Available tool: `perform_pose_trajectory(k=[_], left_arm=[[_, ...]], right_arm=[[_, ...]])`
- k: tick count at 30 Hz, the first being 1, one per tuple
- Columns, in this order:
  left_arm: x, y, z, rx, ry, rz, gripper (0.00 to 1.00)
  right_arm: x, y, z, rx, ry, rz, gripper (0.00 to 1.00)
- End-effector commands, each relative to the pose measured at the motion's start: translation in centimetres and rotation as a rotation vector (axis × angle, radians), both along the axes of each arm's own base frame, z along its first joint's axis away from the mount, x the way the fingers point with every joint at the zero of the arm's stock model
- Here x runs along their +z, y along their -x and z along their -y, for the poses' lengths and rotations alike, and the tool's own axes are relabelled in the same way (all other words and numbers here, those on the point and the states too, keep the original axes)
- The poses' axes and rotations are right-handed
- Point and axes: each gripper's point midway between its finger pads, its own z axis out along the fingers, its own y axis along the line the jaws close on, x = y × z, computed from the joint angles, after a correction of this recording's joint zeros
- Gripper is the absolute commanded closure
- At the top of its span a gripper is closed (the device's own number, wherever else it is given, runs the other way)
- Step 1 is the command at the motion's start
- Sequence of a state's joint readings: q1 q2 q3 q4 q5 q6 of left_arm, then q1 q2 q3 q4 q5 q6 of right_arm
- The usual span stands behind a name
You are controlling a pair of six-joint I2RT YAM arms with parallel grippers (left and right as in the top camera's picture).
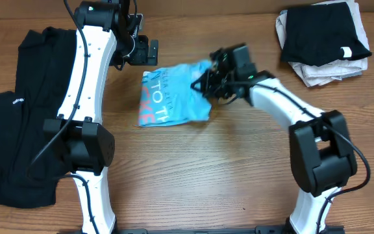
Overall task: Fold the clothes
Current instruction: 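Carry the bundle to the top-right stack and release it with the right gripper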
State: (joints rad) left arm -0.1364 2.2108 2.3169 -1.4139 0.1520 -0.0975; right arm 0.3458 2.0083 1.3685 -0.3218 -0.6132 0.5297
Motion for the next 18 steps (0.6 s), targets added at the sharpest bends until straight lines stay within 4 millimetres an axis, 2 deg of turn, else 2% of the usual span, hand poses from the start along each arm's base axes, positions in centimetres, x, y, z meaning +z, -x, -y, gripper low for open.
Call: perform_pose_trajectory(k=[1, 5, 7, 8, 10, 12, 14, 15, 17, 18], left_arm=[[0.9, -0.5, -1.0, 0.012, -0.028, 0.036, 0.0], [0.9, -0.5, -1.1, 0.016, -0.028, 0.036, 0.0], [0.9, -0.5, -1.1, 0.016, -0.028, 0.036, 0.0], [0.9, -0.5, -1.1, 0.016, -0.027, 0.036, 0.0], [0.9, -0.5, -1.1, 0.018, -0.027, 0.036, 0.0], [1.0, -0.6, -1.1, 0.018, -0.025, 0.039, 0.0], [1.0, -0.7, -1.1, 0.018, -0.024, 0.043, 0.0], [1.0, -0.8, -1.1, 0.018, -0.023, 0.047, 0.0], [1.1, -0.9, -1.0, 0.018, -0.023, 0.053, 0.0], [1.1, -1.1, -1.0, 0.018, -0.022, 0.06, 0.0]], right_arm=[[9.3, -2.2, 1.3, 0.075, -0.234, 0.114, 0.96], [14.7, -4.4, 4.4, 0.034, -0.288, 0.211, 0.96], [19.0, -6.8, 7.6, -0.037, -0.305, 0.299, 0.96], [19.5, -7.0, 8.0, -0.044, -0.306, 0.313, 0.96], [23.1, -8.7, 10.8, -0.096, -0.317, 0.404, 0.96], [27.2, -10.4, 14.7, -0.175, -0.346, 0.525, 0.96], [29.4, -11.5, 17.8, -0.247, -0.366, 0.607, 0.96], [30.5, -12.2, 20.2, -0.302, -0.362, 0.661, 0.96], [31.0, -13.1, 23.4, -0.375, -0.335, 0.72, 0.96], [30.6, -13.8, 25.6, -0.423, -0.317, 0.738, 0.96]])
